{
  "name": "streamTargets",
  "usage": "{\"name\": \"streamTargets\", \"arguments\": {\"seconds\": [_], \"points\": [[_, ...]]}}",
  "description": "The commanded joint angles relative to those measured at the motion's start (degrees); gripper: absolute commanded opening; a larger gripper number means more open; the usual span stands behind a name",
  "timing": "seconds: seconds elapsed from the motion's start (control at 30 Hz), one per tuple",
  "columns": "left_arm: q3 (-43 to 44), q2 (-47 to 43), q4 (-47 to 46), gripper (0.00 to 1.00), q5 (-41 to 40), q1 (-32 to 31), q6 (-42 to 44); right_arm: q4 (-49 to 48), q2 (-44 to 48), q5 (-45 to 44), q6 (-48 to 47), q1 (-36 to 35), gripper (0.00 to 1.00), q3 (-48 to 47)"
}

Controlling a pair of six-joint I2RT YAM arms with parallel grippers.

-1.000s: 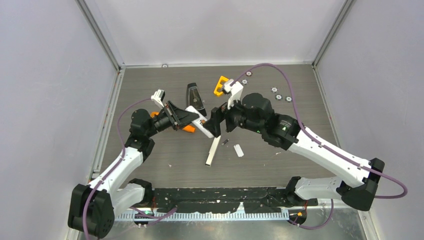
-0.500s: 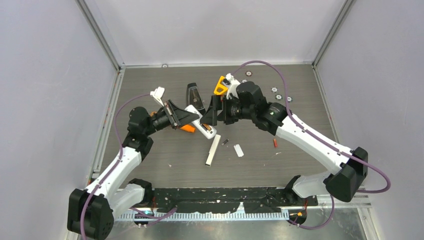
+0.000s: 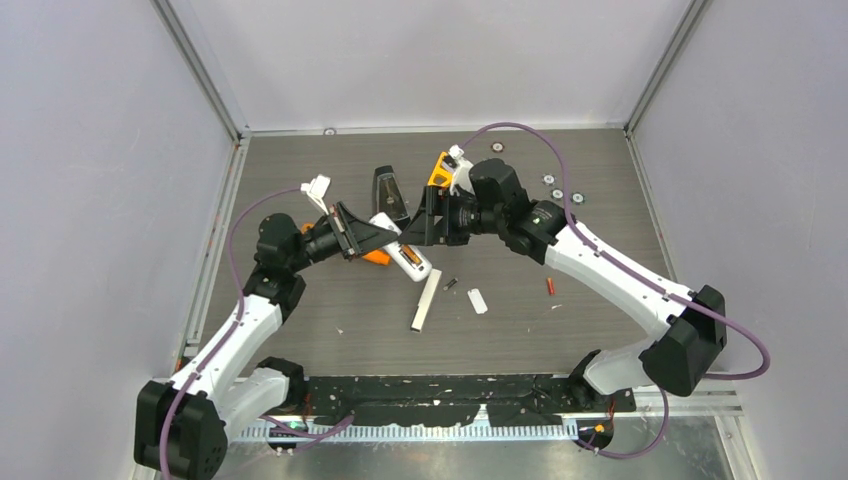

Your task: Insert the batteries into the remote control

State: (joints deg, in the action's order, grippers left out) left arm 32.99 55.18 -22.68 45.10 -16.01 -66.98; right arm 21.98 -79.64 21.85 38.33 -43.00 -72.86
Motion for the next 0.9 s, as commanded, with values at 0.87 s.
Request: {"name": "streamTargets", "arguments": {"seconds": [0.87], "points": [[4.1,0.29,-3.09,0.0,-0.1,0.26,-4.54,-0.62,-2.61,2.87,-3.15,1.17,0.55,-2.37]]}}
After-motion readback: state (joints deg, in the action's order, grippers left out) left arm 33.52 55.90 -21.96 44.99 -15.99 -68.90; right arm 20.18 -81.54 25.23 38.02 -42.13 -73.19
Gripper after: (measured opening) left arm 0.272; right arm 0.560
